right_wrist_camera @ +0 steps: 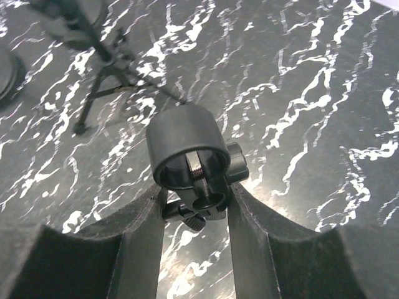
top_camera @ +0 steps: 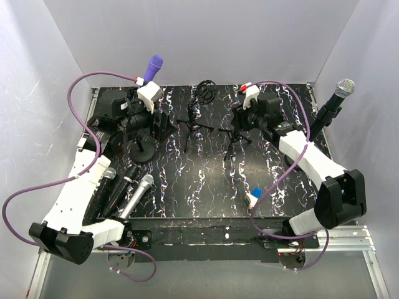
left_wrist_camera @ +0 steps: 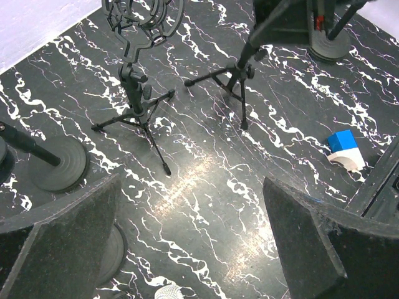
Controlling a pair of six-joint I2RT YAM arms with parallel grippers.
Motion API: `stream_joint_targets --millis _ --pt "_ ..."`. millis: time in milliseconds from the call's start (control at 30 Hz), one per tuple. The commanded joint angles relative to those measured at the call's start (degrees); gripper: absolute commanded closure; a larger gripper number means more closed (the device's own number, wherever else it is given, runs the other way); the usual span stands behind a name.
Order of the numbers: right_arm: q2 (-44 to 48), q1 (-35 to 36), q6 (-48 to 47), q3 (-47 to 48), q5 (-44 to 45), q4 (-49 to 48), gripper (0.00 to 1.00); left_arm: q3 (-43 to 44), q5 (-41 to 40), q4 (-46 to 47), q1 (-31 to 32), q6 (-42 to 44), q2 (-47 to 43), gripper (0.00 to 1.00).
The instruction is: Remove the microphone from the stand
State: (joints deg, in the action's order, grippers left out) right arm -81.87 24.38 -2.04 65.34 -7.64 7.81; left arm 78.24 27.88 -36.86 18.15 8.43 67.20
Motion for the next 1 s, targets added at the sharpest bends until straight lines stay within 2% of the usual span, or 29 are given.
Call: stream_joint_targets --millis 0,300,467,500,567,633,667,700,800,967 --pt "-4.61 -4.77 -1.56 6.54 2.01 -4.56 0.99 -0.1 0.42 -0.05 -0.22 0.98 -0.84 0.03" --pt "-15.77 -9.0 -0.07 20.25 1.75 -5.35 0.99 0.16 0.33 -0.84 -0.22 1.86 -0.67 0.03" --pt "-19.82 -9.35 1.16 23.51 -0.26 -4.91 0.99 0.6 0.86 -1.2 -0.31 1.77 -0.14 0.03" --pt "-20.17 -9.61 1.69 23.86 -1.92 -4.83 0.91 0.6 0.86 -1.28 -0.31 1.77 -0.05 0.02" --pt "-20.18 -9.97 2.66 23.95 -5.09 -4.04 0.51 0.6 0.95 -1.37 -0.31 1.77 -0.05 0.02" --pt "-19.48 -10.05 2.31 24.13 -6.59 -2.9 0.29 0.69 1.47 -1.28 -0.31 1.42 0.04 0.02" --pt "-18.52 -10.06 0.13 24.13 -6.86 -2.54 0.23 0.78 1.91 -1.28 -0.22 1.33 0.21 0.02" --pt "-17.55 -10.32 -0.32 24.04 -6.86 -2.37 0.2 0.95 2.44 -1.28 -0.31 1.07 0.39 0.02" --pt "-12.9 -10.76 -0.59 22.91 -6.95 -2.01 0.2 1.39 3.67 -1.19 -0.22 0.72 1.09 0.02" --pt "0.37 -10.76 -1.56 19.21 -11.86 1.14 0.2 2.0 4.72 -0.49 -0.22 -0.43 2.67 0.02"
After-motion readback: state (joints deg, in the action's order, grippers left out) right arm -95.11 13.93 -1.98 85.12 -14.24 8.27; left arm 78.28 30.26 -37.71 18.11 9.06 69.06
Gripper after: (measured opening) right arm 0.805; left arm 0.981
